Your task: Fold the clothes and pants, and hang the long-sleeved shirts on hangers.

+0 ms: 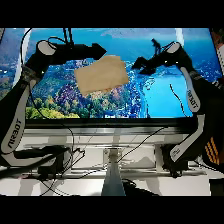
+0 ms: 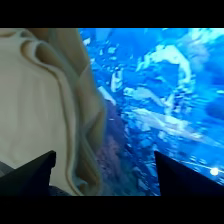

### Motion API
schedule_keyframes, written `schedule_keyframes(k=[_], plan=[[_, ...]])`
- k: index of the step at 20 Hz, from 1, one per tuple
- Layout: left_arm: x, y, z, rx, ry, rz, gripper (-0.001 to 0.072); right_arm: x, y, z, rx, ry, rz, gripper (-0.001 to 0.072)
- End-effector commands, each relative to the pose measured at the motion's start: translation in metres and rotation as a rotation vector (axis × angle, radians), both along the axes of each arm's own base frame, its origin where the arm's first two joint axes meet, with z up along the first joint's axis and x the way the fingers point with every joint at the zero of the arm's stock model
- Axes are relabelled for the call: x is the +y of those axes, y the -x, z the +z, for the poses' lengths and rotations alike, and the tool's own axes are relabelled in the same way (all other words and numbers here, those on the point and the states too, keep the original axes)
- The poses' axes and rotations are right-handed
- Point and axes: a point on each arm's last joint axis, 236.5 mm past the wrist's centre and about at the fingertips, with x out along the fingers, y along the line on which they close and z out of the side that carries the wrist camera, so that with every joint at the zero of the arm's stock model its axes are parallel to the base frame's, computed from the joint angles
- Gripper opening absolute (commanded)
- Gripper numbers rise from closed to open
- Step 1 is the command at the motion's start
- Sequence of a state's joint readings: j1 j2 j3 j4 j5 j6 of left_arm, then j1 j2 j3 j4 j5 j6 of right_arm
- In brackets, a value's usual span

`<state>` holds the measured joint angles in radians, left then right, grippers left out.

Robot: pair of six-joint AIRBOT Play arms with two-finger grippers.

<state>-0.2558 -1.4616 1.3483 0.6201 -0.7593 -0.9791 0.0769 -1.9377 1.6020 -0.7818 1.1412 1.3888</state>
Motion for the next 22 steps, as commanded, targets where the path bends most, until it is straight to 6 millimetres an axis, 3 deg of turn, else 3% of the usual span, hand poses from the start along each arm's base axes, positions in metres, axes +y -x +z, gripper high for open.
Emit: schedule_keyframes(k=[1,6,8,9,11,12,14,16,19,21,22], plan=[[0.011,0.001,-0.007,-0.011,-0.064,-0.01,0.0708,0.062,-0.004,-0.012,-0.009,-0.078,-0.038,0.0693],[0.02,-0.001,-0.015,-0.025,-0.127,-0.014,0.0708,0.103,0.001,-0.017,-0.04,-0.07,-0.03,0.0587],[0.02,-0.001,-0.015,-0.025,-0.127,-0.014,0.0707,0.113,0.011,-0.017,-0.029,-0.07,0.002,0.0497],[0.02,-0.001,-0.015,-0.025,-0.127,-0.013,0.0706,0.118,0.015,-0.018,-0.025,-0.069,0.017,0.039],[0.02,-0.001,-0.015,-0.025,-0.127,-0.014,0.0702,0.13,0.022,-0.017,-0.029,-0.07,0.043,0.0072],[0.02,-0.001,-0.015,-0.025,-0.126,-0.013,0.0702,0.135,0.023,-0.016,-0.042,-0.069,0.048,0.0009],[0.022,-0.001,-0.009,-0.03,-0.12,-0.005,0.0696,0.141,0.02,-0.005,-0.07,-0.076,0.068,0.0008],[0.03,0.0,0.008,-0.067,-0.121,0.01,0.0678,0.132,0.005,0.02,-0.138,-0.066,0.069,0.0008],[0.063,0.002,0.044,-0.165,-0.183,0.054,0.04,0.092,-0.019,0.085,-0.289,-0.01,0.061,0.0008],[0.085,0.013,0.069,-0.21,-0.217,0.071,0.0089,0.054,-0.027,0.143,-0.403,0.04,0.023,0.0008],[0.096,0.021,0.082,-0.231,-0.235,0.077,0.0013,0.033,-0.027,0.171,-0.452,0.069,-0.006,0.0008]])
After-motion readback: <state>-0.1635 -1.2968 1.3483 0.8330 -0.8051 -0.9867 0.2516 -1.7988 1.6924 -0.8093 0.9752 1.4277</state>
